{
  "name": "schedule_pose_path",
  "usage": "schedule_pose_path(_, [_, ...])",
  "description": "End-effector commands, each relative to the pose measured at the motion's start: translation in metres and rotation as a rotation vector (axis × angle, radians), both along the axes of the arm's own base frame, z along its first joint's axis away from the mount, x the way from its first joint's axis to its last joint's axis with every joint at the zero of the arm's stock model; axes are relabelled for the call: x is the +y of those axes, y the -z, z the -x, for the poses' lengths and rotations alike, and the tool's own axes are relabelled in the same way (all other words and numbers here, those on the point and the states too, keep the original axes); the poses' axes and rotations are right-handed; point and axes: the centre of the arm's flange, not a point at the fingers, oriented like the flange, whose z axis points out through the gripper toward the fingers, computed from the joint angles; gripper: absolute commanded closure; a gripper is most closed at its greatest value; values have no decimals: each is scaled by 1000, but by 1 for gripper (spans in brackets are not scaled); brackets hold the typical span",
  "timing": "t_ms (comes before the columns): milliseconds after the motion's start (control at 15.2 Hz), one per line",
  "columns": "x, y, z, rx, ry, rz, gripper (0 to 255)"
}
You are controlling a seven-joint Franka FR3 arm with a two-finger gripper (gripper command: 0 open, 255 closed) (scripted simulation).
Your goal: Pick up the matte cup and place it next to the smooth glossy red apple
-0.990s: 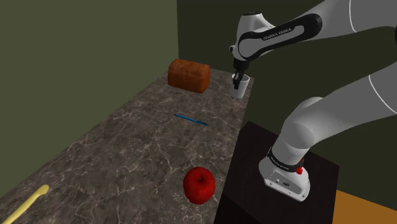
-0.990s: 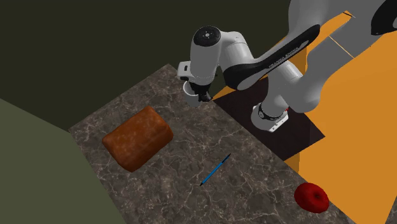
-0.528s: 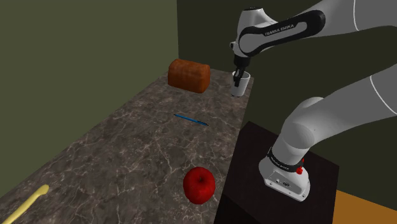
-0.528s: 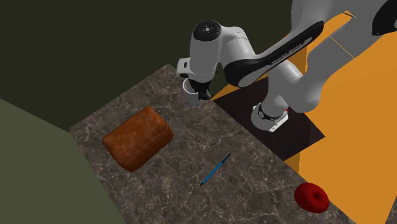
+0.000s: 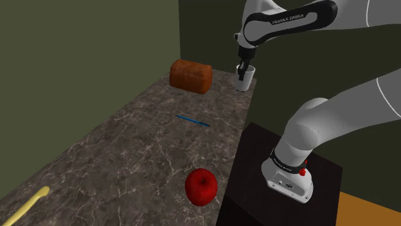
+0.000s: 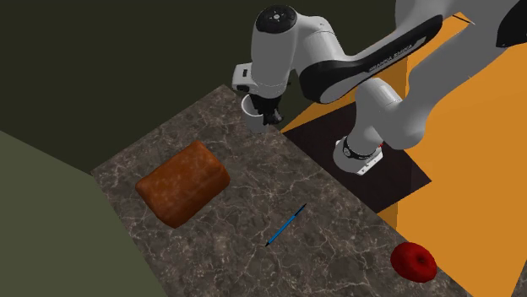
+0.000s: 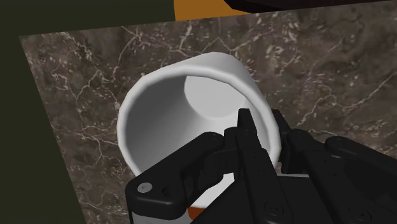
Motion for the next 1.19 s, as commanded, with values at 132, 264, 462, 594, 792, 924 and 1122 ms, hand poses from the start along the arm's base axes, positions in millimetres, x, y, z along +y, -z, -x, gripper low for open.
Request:
schedule_pose_path(132, [2,-23,0,0,0,0,255])
schedule_pose_path(264, [2,-33,0,0,0,0,255])
schedule_pose_path(462, [2,-49,0,0,0,0,255])
schedule_pose_path(594, [2,-60,0,0,0,0,255])
schedule_pose_path(792, [2,-76,0,0,0,0,255])
schedule_pose_path(924, [2,-86,0,0,0,0,255])
schedule_pose_path(1122, [2,-102,0,0,0,0,255])
